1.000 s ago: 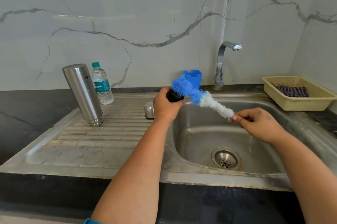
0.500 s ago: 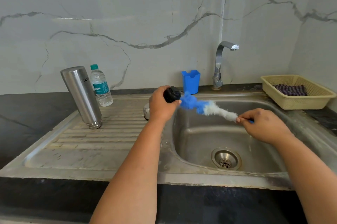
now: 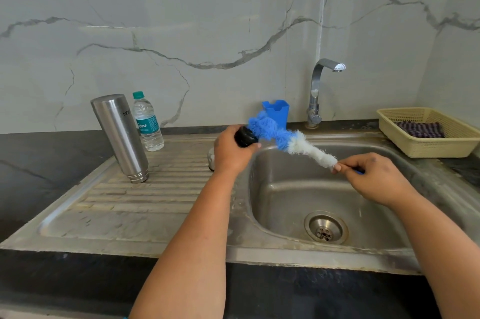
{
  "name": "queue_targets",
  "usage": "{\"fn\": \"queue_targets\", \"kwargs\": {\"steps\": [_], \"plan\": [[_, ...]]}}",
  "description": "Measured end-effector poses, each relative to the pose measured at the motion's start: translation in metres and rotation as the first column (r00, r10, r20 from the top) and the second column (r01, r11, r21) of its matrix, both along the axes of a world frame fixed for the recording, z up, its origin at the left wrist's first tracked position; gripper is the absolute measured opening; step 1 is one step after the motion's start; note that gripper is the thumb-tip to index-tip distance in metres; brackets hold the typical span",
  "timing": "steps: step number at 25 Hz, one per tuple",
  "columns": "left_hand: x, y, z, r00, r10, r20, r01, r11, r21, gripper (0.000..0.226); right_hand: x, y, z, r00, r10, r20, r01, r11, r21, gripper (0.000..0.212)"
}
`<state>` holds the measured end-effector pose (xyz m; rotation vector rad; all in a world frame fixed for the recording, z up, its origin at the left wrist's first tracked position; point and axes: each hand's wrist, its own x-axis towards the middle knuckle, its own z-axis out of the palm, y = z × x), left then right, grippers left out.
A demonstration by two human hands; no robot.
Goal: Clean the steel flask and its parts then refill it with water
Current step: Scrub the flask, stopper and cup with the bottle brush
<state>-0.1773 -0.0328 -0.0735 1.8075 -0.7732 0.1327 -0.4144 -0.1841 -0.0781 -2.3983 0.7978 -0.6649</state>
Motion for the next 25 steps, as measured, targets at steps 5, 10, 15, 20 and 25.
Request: {"fn": "queue_targets", "kwargs": {"steps": [5,10,15,20,25], "plan": [[-0.002,-0.002,-0.003,0.999,0.042,0.013,-0.042,0.999,0.008,0.042,0.003,-0.001,-0.004,0.999,0.030,-0.024,-0.029,0.999,0.043,0.014],[0.000,0.000,-0.001,0.999,0.000,0.050,-0.003,0.999,0.048,0.045,0.000,-0.007,-0.007,0.997,-0.057,-0.047,0.055,0.998,-0.036,0.015],[0.011,0.001,-0.001,0.995,0.092,-0.048,-0.093,0.996,-0.013,0.048,-0.004,-0.006,-0.001,0.999,-0.045,-0.010,0.045,0.999,-0.007,0.014],[-0.010,-0.008,-0.003,0.999,0.022,0.048,-0.026,0.997,0.071,0.050,0.001,0.002,-0.001,1.000,0.007,0.027,-0.009,0.999,0.052,0.018],[-0.002,-0.003,-0.002,0.997,0.074,-0.001,-0.074,0.997,-0.034,0.048,-0.002,-0.004,-0.002,1.000,0.017,-0.007,-0.017,0.999,0.029,0.018]]}}
